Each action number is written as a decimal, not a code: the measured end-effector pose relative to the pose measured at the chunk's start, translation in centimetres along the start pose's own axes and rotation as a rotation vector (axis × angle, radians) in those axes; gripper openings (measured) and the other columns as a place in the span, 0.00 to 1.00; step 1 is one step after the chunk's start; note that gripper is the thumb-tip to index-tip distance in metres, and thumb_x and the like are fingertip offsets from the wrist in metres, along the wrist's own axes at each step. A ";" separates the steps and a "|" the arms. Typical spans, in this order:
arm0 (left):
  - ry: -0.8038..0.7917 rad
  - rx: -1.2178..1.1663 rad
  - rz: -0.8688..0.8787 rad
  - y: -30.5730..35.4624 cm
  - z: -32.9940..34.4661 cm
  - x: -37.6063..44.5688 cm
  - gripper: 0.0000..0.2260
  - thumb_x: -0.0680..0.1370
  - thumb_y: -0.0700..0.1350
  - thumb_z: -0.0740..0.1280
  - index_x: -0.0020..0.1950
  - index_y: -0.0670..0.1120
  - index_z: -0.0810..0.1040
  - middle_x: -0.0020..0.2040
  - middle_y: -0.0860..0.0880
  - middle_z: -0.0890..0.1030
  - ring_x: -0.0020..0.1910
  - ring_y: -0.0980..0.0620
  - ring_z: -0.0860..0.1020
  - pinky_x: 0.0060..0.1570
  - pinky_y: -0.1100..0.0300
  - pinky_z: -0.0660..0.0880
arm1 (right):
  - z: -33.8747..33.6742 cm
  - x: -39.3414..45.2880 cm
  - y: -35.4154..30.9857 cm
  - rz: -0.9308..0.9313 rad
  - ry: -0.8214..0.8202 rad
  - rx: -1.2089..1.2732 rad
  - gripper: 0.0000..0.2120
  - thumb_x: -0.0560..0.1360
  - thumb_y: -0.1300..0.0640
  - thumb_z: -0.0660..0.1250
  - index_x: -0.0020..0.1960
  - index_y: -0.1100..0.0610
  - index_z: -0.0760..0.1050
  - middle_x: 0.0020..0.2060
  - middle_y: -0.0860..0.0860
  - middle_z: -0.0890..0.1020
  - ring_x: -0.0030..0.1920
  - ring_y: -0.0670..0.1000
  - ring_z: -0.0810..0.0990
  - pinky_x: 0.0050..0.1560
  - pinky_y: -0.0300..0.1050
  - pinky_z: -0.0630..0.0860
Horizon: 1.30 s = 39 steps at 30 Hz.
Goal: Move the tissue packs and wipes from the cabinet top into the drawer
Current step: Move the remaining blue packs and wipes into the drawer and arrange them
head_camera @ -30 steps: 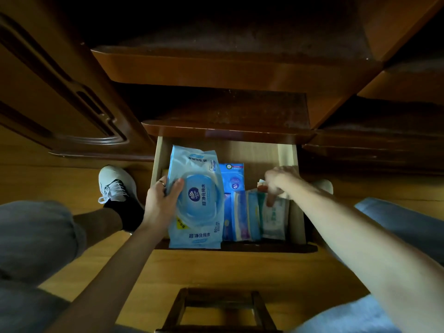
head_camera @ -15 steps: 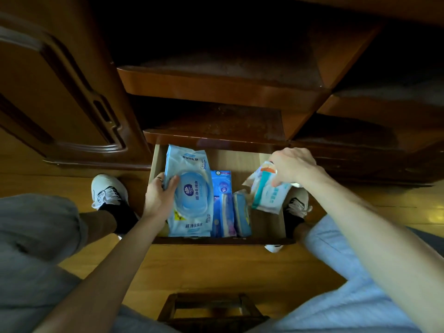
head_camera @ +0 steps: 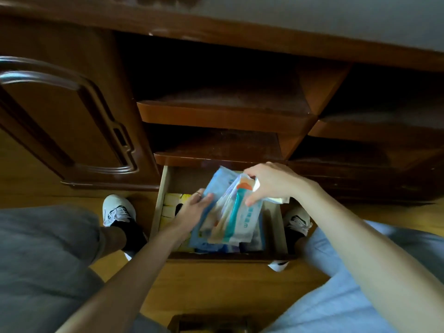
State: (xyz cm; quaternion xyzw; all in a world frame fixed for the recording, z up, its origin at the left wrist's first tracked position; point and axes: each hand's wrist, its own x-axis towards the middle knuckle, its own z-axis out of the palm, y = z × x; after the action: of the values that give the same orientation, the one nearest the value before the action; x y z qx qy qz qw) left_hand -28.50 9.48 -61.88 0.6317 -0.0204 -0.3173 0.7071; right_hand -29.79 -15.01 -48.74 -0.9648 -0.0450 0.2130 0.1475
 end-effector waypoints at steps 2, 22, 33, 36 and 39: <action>-0.049 0.002 -0.084 -0.1 1.1 -0.3 0.15 0.73 0.66 0.73 0.53 0.59 0.85 0.50 0.53 0.87 0.49 0.53 0.86 0.41 0.63 0.81 | 0.3 1.1 -0.3 0.003 0.050 -0.061 0.20 0.57 0.33 0.76 0.37 0.39 0.69 0.34 0.39 0.76 0.36 0.39 0.73 0.30 0.43 0.63; 0.212 -0.077 -0.185 -1.4 0.5 0.3 0.34 0.56 0.55 0.86 0.58 0.48 0.81 0.50 0.49 0.88 0.47 0.48 0.87 0.39 0.53 0.84 | 11.1 2.2 -0.1 0.393 -0.035 0.840 0.19 0.69 0.36 0.73 0.57 0.40 0.79 0.55 0.45 0.82 0.47 0.40 0.78 0.47 0.42 0.77; 0.171 0.045 0.220 -0.6 -3.3 -0.8 0.50 0.71 0.39 0.81 0.79 0.65 0.53 0.66 0.57 0.79 0.62 0.51 0.82 0.46 0.49 0.84 | 18.9 3.0 5.4 0.831 -0.164 0.472 0.32 0.75 0.42 0.72 0.74 0.56 0.73 0.69 0.57 0.78 0.66 0.58 0.78 0.63 0.51 0.77; 0.131 0.080 0.225 -0.9 -3.3 -0.7 0.50 0.73 0.41 0.79 0.81 0.67 0.49 0.67 0.59 0.78 0.63 0.51 0.82 0.46 0.49 0.84 | 20.1 3.7 5.3 0.889 -0.162 0.521 0.29 0.73 0.44 0.75 0.70 0.55 0.77 0.65 0.56 0.81 0.62 0.57 0.81 0.58 0.49 0.78; 0.130 0.050 0.191 -0.9 -3.6 -0.2 0.50 0.74 0.39 0.78 0.81 0.65 0.49 0.66 0.58 0.79 0.63 0.51 0.82 0.47 0.49 0.84 | 20.5 4.0 5.6 0.875 -0.175 0.576 0.24 0.72 0.49 0.78 0.66 0.54 0.79 0.62 0.56 0.83 0.59 0.56 0.82 0.61 0.53 0.79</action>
State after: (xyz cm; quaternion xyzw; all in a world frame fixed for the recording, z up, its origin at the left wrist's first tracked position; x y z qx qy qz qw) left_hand -27.54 12.72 -63.29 0.6636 -0.0425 -0.2065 0.7178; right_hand -34.70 -14.31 -69.77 -0.7925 0.4098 0.3382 0.2996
